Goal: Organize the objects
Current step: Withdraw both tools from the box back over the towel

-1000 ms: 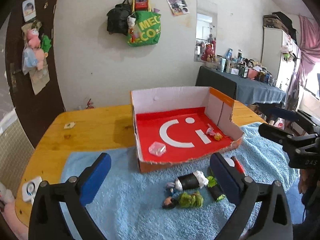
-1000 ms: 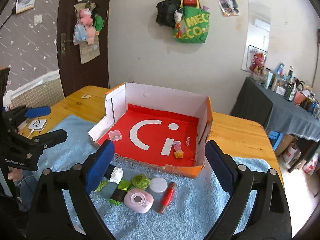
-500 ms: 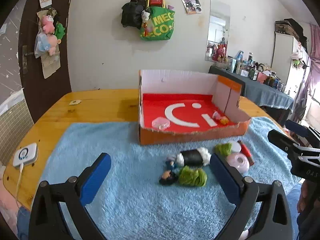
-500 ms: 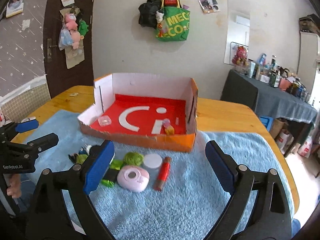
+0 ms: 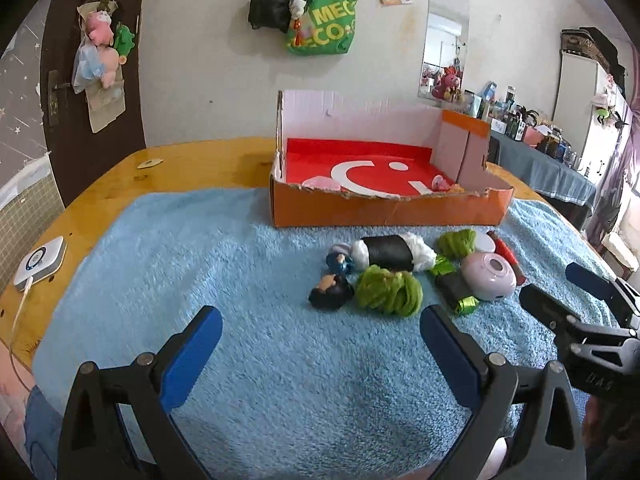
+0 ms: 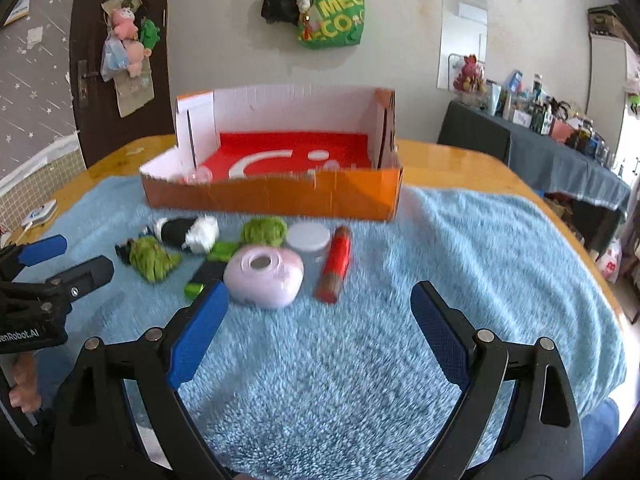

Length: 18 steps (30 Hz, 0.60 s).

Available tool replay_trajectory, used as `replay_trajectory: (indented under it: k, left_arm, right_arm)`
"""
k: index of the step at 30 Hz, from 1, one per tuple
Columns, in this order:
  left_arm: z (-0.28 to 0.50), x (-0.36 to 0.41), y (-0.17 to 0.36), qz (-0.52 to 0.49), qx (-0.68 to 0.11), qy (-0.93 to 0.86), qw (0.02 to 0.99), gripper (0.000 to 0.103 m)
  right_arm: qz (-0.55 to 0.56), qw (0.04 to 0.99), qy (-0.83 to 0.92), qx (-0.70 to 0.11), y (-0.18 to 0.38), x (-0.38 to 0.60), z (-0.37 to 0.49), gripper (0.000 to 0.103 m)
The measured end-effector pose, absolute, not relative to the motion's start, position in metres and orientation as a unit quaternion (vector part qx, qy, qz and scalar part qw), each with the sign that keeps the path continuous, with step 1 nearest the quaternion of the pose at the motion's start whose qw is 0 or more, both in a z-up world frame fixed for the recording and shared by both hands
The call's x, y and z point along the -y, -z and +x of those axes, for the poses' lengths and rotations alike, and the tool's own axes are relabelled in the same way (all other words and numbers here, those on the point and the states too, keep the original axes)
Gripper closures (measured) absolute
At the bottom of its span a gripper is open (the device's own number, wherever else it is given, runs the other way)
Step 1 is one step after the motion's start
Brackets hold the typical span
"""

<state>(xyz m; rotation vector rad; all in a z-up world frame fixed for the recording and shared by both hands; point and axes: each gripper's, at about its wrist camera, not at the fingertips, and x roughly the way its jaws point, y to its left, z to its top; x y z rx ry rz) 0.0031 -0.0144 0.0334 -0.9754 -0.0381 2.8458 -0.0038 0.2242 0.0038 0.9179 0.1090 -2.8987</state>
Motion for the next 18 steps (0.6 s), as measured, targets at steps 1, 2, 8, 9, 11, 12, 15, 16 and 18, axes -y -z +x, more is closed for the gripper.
replay_trajectory:
  k: [1, 2, 8, 9, 11, 12, 15, 16, 18]
  left_arm:
    - [0.003, 0.014, -0.033, -0.324, 0.013, -0.944, 0.067, 0.002]
    - [0.003, 0.014, -0.032, -0.324, 0.014, -0.944, 0.067, 0.002]
    - [0.0, 0.015, -0.031, -0.328, 0.017, -0.942, 0.067, 0.002]
    - [-0.001, 0.016, -0.031, -0.329, 0.017, -0.942, 0.066, 0.002]
    - [-0.004, 0.017, -0.03, -0.332, 0.015, -0.941, 0.063, 0.002]
    - [-0.006, 0.018, -0.03, -0.334, 0.013, -0.941, 0.062, 0.002]
    - [-0.011, 0.023, -0.028, -0.341, 0.009, -0.938, 0.059, 0.003]
    - [-0.013, 0.024, -0.027, -0.344, 0.008, -0.937, 0.058, 0.003]
    - [-0.018, 0.028, -0.024, -0.352, 0.007, -0.934, 0.058, 0.004]
  right_arm:
    - [0.303, 0.05, 0.951, -0.036, -0.003, -0.224, -0.004, 0.01]
    - [0.304, 0.05, 0.951, -0.038, -0.002, -0.223, -0.003, 0.01]
    - [0.306, 0.048, 0.95, -0.035, -0.003, -0.226, -0.004, 0.01]
    - [0.308, 0.047, 0.95, -0.034, -0.003, -0.227, -0.005, 0.01]
    - [0.31, 0.044, 0.949, -0.033, -0.003, -0.228, -0.007, 0.01]
    - [0.313, 0.041, 0.948, -0.033, -0.003, -0.23, -0.009, 0.01]
    - [0.32, 0.037, 0.946, -0.035, -0.002, -0.232, -0.013, 0.01]
    - [0.323, 0.034, 0.945, -0.037, -0.001, -0.233, -0.014, 0.01]
    - [0.329, 0.03, 0.943, -0.039, 0.002, -0.235, -0.017, 0.01]
